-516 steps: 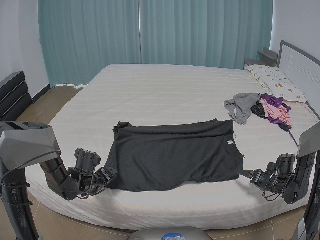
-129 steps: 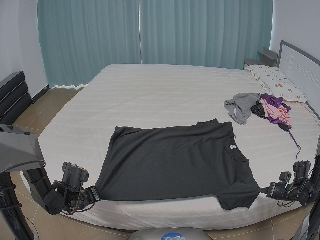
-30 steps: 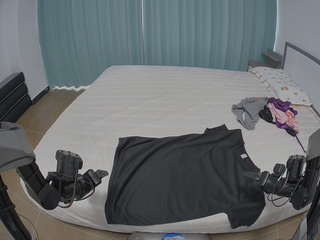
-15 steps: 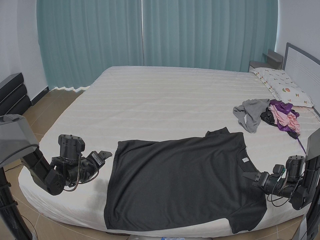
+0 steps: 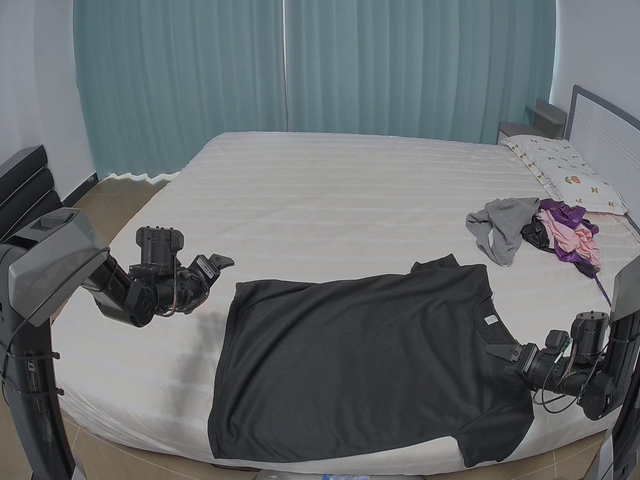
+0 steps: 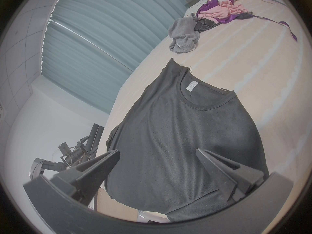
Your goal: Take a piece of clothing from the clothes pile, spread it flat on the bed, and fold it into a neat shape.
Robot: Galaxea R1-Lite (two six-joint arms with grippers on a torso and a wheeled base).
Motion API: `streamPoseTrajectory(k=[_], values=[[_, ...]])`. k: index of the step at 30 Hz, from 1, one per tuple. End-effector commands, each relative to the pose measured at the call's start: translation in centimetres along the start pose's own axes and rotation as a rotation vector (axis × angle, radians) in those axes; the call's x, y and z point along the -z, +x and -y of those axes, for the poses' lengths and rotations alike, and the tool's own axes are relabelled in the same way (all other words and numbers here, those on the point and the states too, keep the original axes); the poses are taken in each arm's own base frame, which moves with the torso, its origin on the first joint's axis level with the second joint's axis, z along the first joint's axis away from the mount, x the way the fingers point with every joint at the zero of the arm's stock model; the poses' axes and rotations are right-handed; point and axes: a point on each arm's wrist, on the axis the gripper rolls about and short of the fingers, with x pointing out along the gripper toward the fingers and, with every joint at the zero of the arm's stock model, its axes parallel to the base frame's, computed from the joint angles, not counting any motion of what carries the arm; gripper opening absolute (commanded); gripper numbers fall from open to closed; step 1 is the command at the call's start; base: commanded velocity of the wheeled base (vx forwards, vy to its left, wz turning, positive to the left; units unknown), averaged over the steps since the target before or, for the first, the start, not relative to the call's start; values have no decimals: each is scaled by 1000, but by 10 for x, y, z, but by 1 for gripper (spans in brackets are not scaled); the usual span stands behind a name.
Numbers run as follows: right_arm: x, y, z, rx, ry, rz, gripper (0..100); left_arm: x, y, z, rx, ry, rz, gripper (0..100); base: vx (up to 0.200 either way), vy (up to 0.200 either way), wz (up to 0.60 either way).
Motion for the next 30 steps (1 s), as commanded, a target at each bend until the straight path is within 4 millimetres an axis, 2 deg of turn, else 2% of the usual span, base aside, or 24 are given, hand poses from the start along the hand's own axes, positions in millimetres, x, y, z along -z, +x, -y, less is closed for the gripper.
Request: streamPoseTrajectory(k=[1,4,8,17,23,30], values=[[0,4,1,-2,22,1,100,-15,47,-4,6,-2,-22,100,0,0,0],[4,5,-1,-3,15,-16,100,-25,68,-5,14,-5,12,100,0,0,0],[6,8,0,0,16,-29,100,-19,82,-11,-8,-4,-10,100,0,0,0],[9,11,0,2,14,-50,100,-17,86,-12,-12,-6,-24,100,0,0,0],[8,13,0,-3,12,-44,100,7,93,0,1,22,-68,100,0,0,0],[9,14,-4,-15,1,-47,100,11,102,-3,-3,24,-68,100,0,0,0]])
